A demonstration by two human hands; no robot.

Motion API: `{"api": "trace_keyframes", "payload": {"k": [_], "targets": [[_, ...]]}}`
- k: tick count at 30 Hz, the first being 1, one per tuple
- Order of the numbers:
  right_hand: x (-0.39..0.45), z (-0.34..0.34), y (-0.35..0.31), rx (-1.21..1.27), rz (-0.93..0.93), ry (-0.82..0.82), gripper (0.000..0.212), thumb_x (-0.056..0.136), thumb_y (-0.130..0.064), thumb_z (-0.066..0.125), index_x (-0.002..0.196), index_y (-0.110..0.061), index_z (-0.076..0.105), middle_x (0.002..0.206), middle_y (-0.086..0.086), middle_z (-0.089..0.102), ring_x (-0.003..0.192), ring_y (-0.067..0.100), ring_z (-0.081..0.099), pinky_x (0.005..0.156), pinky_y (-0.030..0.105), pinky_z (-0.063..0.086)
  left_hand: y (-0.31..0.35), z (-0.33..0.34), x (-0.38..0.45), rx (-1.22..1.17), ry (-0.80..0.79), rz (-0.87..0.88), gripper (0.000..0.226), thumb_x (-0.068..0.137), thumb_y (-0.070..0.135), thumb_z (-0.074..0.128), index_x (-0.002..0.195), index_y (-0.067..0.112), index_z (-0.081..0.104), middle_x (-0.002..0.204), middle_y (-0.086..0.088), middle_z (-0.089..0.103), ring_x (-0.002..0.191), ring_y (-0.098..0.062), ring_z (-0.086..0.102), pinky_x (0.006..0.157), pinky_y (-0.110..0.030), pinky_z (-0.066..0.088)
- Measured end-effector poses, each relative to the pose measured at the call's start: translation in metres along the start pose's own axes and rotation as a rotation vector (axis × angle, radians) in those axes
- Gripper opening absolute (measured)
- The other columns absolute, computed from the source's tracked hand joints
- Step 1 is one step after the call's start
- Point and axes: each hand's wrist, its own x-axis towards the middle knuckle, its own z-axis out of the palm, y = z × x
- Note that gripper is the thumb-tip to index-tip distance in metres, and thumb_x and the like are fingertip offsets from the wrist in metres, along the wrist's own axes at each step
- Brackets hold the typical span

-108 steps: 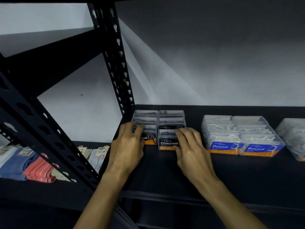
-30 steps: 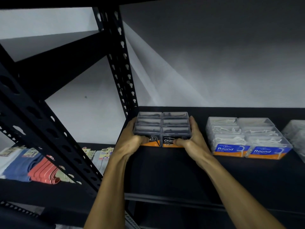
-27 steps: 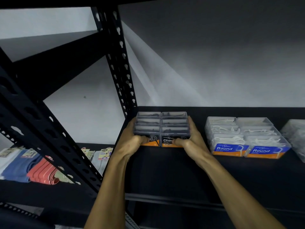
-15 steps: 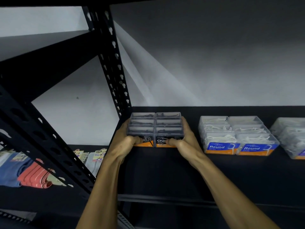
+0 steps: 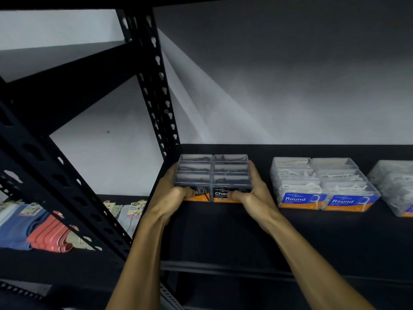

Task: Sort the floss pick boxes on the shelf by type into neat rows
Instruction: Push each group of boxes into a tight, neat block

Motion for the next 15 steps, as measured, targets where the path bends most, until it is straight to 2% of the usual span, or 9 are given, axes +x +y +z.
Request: {"api": "trace_keyframes", "payload": {"k": [5,10,15], "targets": [[-0.0015,0.0010,0.0034,0.006,0.007,0.011,0.080,0.070,0.002,0.070,0.131,-0.042,0.041,0.113,-0.014,0.065,0.105,-0.002,0.059,0.091,0.020,0.044,0.0004,0.0003,-0.0031,-0.005,-0.006,-0.001,0.084,0.051,0.004,0.063,0.132,0.024,0.057,0.108,0.002,0.073,0.102,-0.016,0.067,0.085,-0.031,0.051],[-0.0042,0.0005,0.0011,0.014,0.006,0.014,0.076,0.073,0.006,0.069,0.109,-0.056,0.044,0.108,-0.022,0.064,0.099,-0.014,0.057,0.078,0.006,0.043,0.0016,-0.0001,-0.0055,-0.003,-0.015,0.000,0.085,0.051,0.005,0.063,0.133,0.024,0.056,0.110,0.002,0.072,0.103,-0.016,0.066,0.087,-0.032,0.052],[-0.0059,0.0000,0.0004,0.012,0.012,0.001,0.078,0.074,0.004,0.069,0.113,-0.057,0.040,0.113,-0.018,0.064,0.103,-0.011,0.057,0.079,0.008,0.044,0.0025,0.0002,-0.0071,-0.006,-0.014,0.001,0.085,0.051,0.004,0.063,0.134,0.023,0.055,0.111,0.003,0.071,0.104,-0.014,0.066,0.086,-0.028,0.050]]}}
